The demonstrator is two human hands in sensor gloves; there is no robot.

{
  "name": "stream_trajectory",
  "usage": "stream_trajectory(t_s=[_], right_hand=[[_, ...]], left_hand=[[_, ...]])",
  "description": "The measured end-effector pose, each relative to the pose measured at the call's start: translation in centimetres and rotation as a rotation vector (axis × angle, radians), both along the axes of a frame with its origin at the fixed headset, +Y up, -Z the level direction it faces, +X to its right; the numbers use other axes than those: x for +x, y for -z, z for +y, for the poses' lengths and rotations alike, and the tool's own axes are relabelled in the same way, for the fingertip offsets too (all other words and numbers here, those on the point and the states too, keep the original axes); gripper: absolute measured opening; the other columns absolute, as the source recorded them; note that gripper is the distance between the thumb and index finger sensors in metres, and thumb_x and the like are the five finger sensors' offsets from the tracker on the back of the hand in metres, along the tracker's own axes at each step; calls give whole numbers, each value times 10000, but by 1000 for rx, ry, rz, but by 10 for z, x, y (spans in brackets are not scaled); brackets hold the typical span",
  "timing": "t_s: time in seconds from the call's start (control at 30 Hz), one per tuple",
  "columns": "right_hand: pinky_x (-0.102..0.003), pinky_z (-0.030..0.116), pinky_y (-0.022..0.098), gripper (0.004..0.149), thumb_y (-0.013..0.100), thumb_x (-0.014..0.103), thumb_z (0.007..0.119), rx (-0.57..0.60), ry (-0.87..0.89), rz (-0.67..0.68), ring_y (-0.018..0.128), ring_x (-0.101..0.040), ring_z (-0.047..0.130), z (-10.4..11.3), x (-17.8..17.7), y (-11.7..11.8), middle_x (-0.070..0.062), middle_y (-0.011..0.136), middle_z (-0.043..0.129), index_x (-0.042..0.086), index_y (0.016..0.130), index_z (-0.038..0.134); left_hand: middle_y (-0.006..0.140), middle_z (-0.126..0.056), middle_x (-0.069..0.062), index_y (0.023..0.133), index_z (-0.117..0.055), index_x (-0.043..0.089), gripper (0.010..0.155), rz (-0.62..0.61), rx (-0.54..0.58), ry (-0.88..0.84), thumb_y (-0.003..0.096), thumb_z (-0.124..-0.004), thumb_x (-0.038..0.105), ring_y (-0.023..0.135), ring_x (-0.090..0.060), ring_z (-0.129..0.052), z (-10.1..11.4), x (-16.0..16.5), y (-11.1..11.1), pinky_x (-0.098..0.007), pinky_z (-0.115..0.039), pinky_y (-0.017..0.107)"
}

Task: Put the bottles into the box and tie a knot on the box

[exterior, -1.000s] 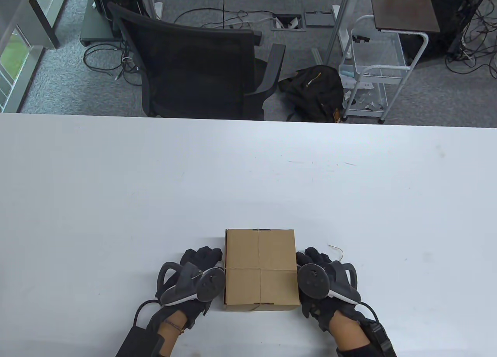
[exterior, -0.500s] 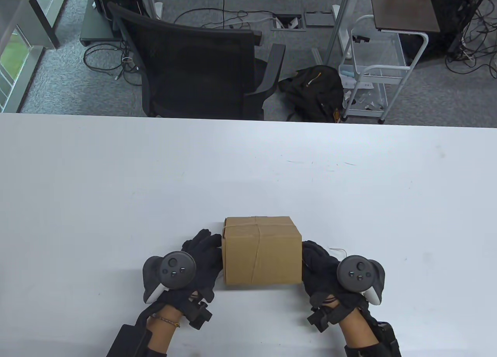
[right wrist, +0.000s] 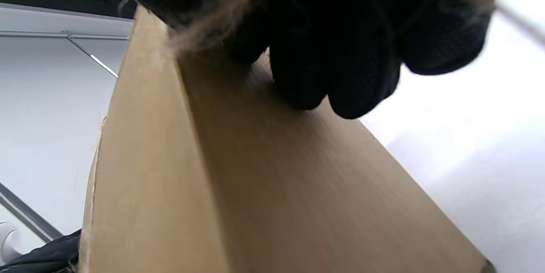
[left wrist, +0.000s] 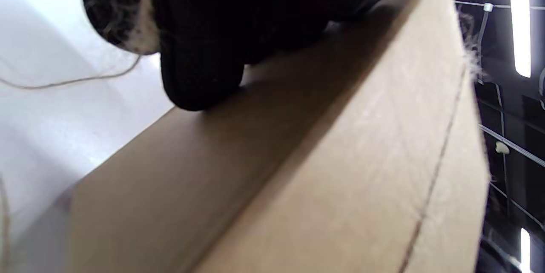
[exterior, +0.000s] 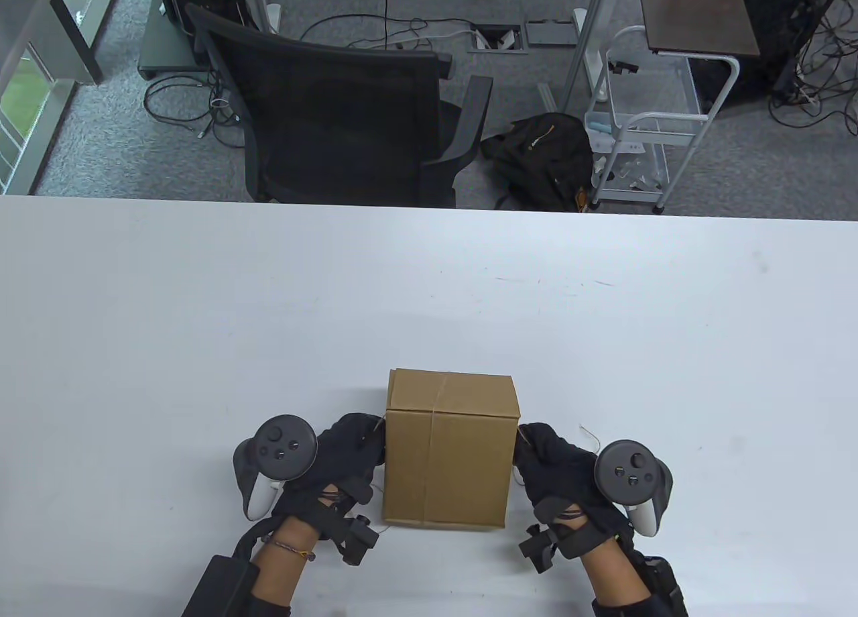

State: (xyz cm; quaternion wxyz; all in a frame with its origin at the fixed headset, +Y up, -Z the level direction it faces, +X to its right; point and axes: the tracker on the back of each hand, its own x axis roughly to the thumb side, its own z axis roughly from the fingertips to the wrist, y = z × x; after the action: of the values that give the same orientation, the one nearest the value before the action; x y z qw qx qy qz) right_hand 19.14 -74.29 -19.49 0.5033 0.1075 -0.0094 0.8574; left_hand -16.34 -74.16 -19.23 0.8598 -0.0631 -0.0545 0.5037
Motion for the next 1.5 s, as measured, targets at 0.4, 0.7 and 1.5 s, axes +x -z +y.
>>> stream_trajectory(t_s=[0.4, 0.7, 1.5], right_hand=[[-669, 729, 504, 405, 452, 210, 784, -126, 45, 97, 665, -537, 882, -15, 0, 10, -329, 792, 869, -52, 760, 813], [-634, 776, 484, 372, 428, 184, 839, 213, -332, 258, 616, -477, 950, 29, -22, -15, -270, 740, 949, -5, 746, 885], [-579, 878, 379, 394, 471, 269, 807, 539, -904, 88, 588, -502, 962, 38, -63, -35, -207, 867, 885, 99, 820, 874]], left_hand=[[1067, -789, -249, 861, -841, 10, 492, 55, -178, -219, 526, -798, 369, 863, -507, -914, -18, -6, 7, -682, -714, 637], [1135, -710, -231, 874, -883, 58, 483, -13, 137, 174, 507, -860, 371, 974, -541, -785, 17, 12, -15, -713, -645, 666], [1163, -698, -169, 884, -867, 74, 492, -112, 388, 426, 494, -849, 373, 1097, -540, -596, 32, 44, -24, -840, -403, 669]])
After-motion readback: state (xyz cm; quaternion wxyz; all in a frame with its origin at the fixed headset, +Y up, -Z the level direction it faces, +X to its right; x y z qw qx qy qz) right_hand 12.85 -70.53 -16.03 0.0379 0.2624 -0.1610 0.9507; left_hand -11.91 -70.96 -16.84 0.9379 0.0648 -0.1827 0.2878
